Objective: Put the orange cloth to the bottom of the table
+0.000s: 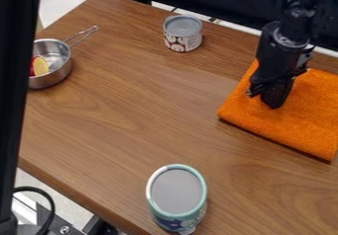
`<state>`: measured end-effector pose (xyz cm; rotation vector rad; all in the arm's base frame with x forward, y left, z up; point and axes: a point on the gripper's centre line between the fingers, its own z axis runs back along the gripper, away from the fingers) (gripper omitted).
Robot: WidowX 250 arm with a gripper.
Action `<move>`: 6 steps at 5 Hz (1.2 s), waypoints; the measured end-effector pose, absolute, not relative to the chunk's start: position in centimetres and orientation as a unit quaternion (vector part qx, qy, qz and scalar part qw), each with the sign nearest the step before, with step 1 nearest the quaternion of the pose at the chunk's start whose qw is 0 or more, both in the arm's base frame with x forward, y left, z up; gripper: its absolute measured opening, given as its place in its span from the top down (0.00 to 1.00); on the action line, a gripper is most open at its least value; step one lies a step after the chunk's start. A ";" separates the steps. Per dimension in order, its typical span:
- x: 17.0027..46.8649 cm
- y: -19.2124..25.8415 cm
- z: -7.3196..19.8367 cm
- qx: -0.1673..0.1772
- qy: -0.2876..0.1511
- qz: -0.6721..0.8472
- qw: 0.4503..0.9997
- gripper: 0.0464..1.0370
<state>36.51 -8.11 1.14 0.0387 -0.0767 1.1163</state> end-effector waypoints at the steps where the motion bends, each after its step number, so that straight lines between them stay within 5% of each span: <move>1: 35.9 -7.1 1.1 0.019 -0.040 0.517 0.855 0.99; 4: 34.3 -1.4 1.4 0.048 -0.039 0.386 0.920 0.99; 6: 32.8 1.0 2.3 0.032 -0.038 0.292 0.955 0.99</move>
